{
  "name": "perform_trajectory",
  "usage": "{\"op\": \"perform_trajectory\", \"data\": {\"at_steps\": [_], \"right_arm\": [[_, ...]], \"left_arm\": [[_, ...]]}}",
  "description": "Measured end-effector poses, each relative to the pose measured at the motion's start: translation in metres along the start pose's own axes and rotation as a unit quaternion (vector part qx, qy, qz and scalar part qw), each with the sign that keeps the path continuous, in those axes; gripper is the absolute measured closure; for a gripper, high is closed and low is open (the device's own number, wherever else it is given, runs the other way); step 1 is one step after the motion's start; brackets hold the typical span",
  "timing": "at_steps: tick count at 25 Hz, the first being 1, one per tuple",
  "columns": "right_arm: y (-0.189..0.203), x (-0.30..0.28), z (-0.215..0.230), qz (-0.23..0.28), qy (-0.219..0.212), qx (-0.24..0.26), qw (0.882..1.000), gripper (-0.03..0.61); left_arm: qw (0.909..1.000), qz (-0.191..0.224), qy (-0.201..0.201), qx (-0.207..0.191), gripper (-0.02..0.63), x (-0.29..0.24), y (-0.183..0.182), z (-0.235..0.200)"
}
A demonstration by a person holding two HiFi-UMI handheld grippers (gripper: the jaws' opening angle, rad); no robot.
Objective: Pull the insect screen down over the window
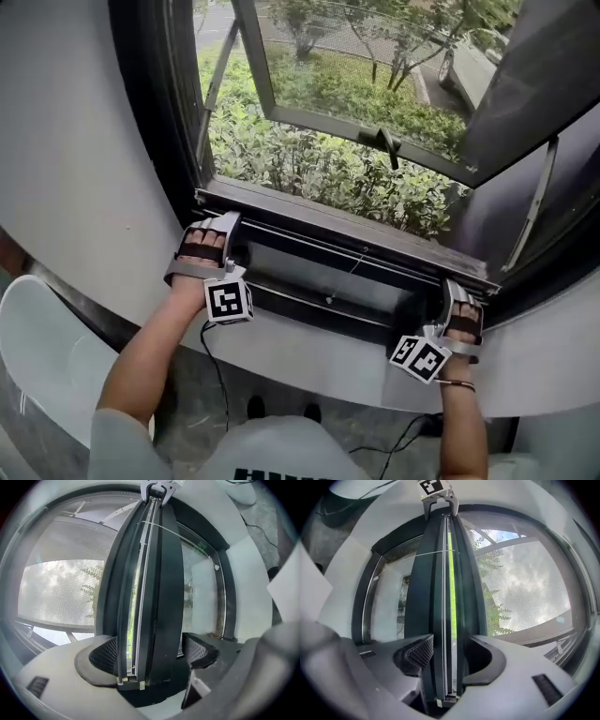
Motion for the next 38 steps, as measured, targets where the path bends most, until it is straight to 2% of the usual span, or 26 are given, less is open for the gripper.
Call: {"op": "perform_trajectory", "data": {"at_steps": [6, 9, 13, 17, 21, 23, 26, 29, 35, 38], "right_arm": [[0.001, 0.002, -0.004, -0.017, -0.014, 0.006, 1.000, 0.382], [0.000, -0.001, -0.025, -0.017, -0.009, 0.003, 1.000, 0.402], [-0.001, -0.005, -0.033, -0.030, 0.029, -0.008, 0.999, 0.393], [-0.001, -0.006, -0.036, -0.039, 0.042, 0.012, 0.998, 0.393], [-0.003, -0.006, -0.036, -0.042, 0.050, 0.018, 0.998, 0.393], [-0.003, -0.006, -0.033, -0.039, 0.040, 0.014, 0.998, 0.393], [0.001, -0.005, -0.022, -0.011, 0.000, 0.000, 1.000, 0.403], [0.004, -0.007, -0.012, 0.014, -0.025, 0.006, 1.000, 0.480], [0.002, -0.007, -0.018, -0.004, -0.003, 0.015, 1.000, 0.477], [0.004, -0.005, -0.014, 0.029, -0.041, -0.016, 0.999, 0.472]], "left_arm": [[0.9994, -0.008, 0.031, -0.011, 0.172, 0.000, 0.000, 0.006], [0.9982, -0.012, 0.056, -0.018, 0.172, -0.004, 0.003, 0.025], [0.9992, -0.002, 0.035, -0.017, 0.170, -0.010, 0.003, 0.032], [0.9986, -0.031, 0.013, -0.041, 0.163, -0.010, 0.005, 0.032], [0.9977, -0.047, -0.005, -0.049, 0.127, -0.013, 0.009, 0.042], [0.9969, -0.055, -0.004, -0.056, 0.106, -0.017, 0.012, 0.046], [0.9985, -0.015, -0.010, -0.052, 0.092, -0.020, 0.007, 0.036], [0.9980, 0.007, 0.010, -0.062, 0.094, -0.022, 0.008, 0.032], [0.9986, -0.022, 0.045, -0.019, 0.094, -0.018, 0.001, 0.031], [0.9974, -0.032, 0.060, -0.023, 0.094, -0.015, 0.001, 0.030]]}}
Point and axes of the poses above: the fingertips, and each gripper's own axes: x backward along the fingers, z to its right, y out of its underside, the point moved 5 cm from there along x, backward along the fingers, and after that the axes turned 5 degrees about x, right-handed, at the moved point
